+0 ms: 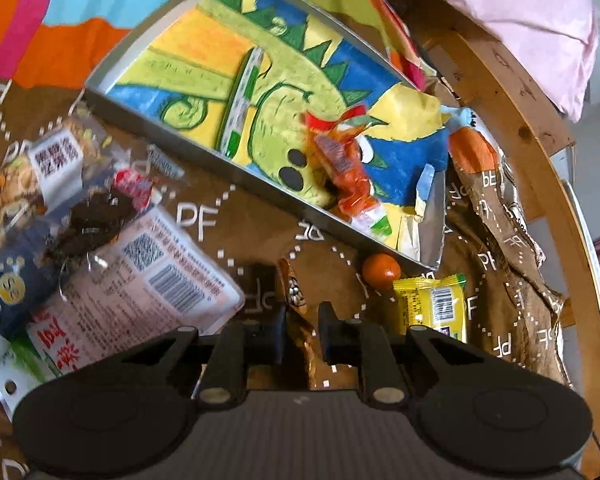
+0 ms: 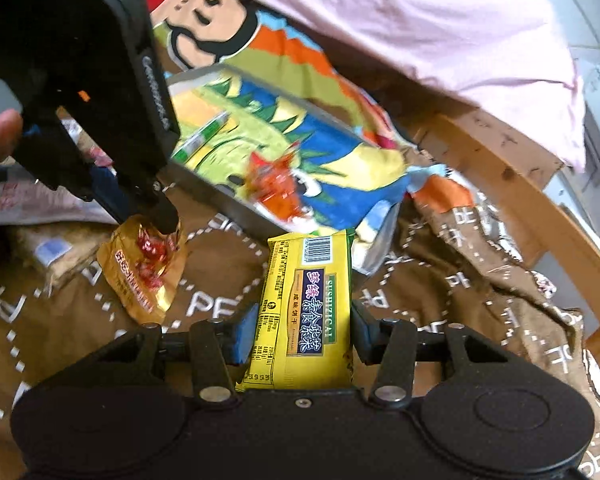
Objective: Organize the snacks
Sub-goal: 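Close the right tool on the yellow wafer bar while the left tool grasps the gold pouch, then carry the yellow wafer bar with the right tool while the left tool carries the gold pouch over the tray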
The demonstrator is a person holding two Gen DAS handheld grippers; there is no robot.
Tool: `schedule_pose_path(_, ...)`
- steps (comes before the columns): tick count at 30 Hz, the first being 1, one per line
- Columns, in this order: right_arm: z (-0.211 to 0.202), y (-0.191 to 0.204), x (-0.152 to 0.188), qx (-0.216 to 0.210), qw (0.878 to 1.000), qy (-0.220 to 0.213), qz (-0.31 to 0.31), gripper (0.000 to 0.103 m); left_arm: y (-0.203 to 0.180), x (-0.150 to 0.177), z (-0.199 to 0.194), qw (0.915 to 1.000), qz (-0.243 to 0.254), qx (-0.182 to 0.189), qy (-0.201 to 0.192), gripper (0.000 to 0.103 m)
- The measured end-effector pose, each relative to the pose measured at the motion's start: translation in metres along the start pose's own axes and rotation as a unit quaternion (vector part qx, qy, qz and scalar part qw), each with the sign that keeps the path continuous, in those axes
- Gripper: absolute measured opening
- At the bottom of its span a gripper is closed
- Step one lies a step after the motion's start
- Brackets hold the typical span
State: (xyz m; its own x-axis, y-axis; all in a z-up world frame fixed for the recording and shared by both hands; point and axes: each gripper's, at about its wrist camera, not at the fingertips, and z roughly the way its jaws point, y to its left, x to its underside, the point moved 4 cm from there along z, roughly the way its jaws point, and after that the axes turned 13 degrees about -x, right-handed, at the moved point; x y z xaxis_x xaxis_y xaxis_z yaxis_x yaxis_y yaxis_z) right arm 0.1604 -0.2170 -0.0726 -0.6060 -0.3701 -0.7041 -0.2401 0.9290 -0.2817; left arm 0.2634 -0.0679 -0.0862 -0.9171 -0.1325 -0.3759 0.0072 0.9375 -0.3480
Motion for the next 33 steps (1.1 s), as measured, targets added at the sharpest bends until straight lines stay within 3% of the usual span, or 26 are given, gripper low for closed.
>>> schedule_pose_path(3, 0.003, -0.002, 0.0, 0.0, 1.0, 0.0, 0.003, 0.05, -0.001, 0.002, 0.008, 0.9997, 0.018, -0.018, 0.005, 0.019)
schedule_pose_path(8, 0.007, -0.001, -0.002, -0.005, 1.0, 0.003, 0.0, 0.05, 0.003, 0.003, 0.021, 0.9998, 0.001, -0.002, 0.022, 0.019)
schedule_pose_path(12, 0.011, 0.001, -0.002, -0.007, 1.0, 0.009, 0.001, 0.05, 0.001, 0.001, 0.026, 0.9997, 0.004, 0.007, 0.024, 0.031)
schedule_pose_path(14, 0.012, 0.0, -0.001, -0.008, 1.0, 0.012, 0.002, 0.05, 0.0, 0.002, 0.032, 0.9996, 0.012, 0.0, 0.027, 0.031)
schedule_pose_path(17, 0.013, 0.0, -0.001, -0.008, 1.0, 0.012, 0.002, 0.05, -0.002, 0.004, 0.035, 0.9993, 0.027, -0.015, 0.023, 0.023)
schedule_pose_path(22, 0.013, 0.0, -0.002, -0.001, 1.0, 0.009, 0.001, 0.05, -0.004, 0.003, 0.024, 0.9993, 0.031, -0.017, 0.015, 0.021)
schedule_pose_path(33, 0.008, -0.002, -0.005, 0.018, 1.0, -0.016, -0.007, 0.05, 0.002, -0.017, 0.0, 0.9992, -0.02, 0.032, -0.016, 0.018)
